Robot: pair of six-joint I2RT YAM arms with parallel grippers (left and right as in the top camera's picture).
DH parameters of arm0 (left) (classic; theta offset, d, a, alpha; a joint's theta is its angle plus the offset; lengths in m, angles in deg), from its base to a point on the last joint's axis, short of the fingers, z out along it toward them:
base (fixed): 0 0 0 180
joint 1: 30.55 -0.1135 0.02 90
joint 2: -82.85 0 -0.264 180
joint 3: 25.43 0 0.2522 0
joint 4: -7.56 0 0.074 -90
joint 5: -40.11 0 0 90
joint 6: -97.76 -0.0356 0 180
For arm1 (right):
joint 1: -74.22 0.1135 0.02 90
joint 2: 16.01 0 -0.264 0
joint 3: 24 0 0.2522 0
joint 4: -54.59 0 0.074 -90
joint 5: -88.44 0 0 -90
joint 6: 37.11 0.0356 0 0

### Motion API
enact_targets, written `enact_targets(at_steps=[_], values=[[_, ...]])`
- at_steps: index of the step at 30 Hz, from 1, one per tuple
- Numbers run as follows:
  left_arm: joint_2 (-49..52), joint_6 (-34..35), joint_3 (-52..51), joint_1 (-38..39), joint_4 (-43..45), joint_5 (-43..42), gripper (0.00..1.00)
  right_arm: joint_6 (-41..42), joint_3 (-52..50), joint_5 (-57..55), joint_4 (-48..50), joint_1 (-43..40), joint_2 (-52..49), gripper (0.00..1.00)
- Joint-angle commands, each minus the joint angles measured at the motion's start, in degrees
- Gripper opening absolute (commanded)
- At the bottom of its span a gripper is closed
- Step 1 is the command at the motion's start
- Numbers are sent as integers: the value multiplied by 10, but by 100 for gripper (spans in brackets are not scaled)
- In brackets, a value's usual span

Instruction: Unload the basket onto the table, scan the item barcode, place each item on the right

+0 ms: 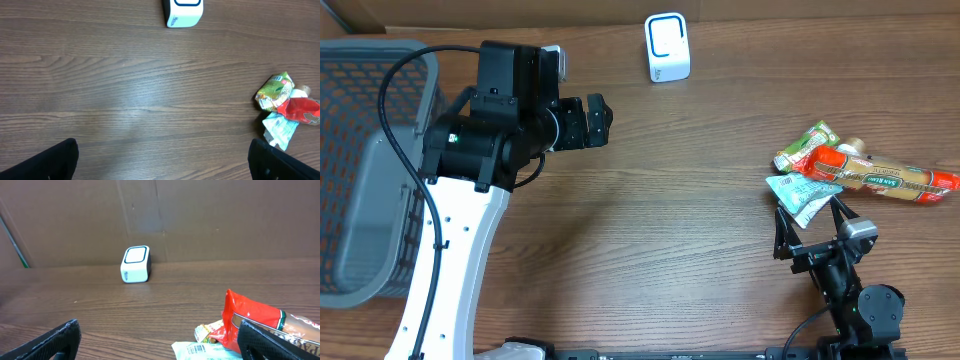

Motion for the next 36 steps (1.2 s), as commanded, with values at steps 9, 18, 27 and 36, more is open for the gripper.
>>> enact_targets(at_steps=[9, 18, 27, 36], values=[[-47, 1, -21, 0, -2, 10, 99, 3, -6, -4, 4, 2, 7, 100], [-237, 2, -281, -39, 130, 34, 100, 3, -6, -4, 4, 2, 7, 100], [-522, -141, -589, -92, 446, -46, 99, 3, -6, -4, 4, 2, 7, 100], [-712, -223, -774, -93, 542, -40, 100, 3, -6, -4, 3, 2, 7, 100]])
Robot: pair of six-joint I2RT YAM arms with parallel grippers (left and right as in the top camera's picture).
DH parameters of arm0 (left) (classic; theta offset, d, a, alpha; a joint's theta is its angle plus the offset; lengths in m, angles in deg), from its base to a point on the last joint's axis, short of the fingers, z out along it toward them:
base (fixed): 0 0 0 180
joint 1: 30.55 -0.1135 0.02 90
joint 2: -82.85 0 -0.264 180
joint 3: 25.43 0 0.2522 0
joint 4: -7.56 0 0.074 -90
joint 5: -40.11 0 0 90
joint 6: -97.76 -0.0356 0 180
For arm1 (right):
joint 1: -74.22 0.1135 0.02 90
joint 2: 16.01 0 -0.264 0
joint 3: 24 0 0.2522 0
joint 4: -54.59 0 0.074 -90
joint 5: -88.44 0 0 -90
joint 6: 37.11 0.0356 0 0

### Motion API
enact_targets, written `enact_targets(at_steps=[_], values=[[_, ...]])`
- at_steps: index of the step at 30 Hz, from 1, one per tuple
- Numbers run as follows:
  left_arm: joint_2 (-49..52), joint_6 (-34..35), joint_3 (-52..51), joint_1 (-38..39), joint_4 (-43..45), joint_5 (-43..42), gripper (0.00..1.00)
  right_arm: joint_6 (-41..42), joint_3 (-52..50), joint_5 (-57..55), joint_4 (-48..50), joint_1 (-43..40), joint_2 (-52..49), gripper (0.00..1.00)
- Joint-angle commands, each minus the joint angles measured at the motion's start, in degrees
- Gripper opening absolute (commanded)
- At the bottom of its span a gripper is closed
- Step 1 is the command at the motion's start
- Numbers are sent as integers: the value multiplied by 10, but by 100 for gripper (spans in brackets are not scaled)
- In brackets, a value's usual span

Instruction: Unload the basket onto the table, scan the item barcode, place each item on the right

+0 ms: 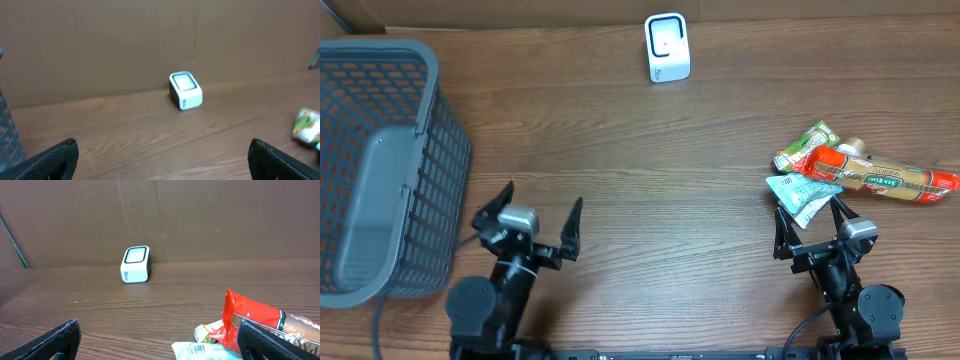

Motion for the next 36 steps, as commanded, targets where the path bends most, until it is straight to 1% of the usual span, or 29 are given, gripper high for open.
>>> enact_targets(at_steps=[1, 10, 13, 18, 36], values=[[-61, -50, -76, -6, 23, -7, 99, 3, -6, -4, 4, 2, 7, 100], [-138, -49, -182, -6, 86, -7, 100, 3, -6, -4, 4, 2, 7, 100], [-156, -49, -200, -6, 87, -7, 100, 3, -6, -4, 4, 2, 7, 100], [-158, -49, -226, -6, 82, -7, 100, 3, -6, -4, 4, 2, 7, 100], [-158, -45, -226, -6, 82, -7, 99, 3, -6, -4, 3, 2, 7, 100]])
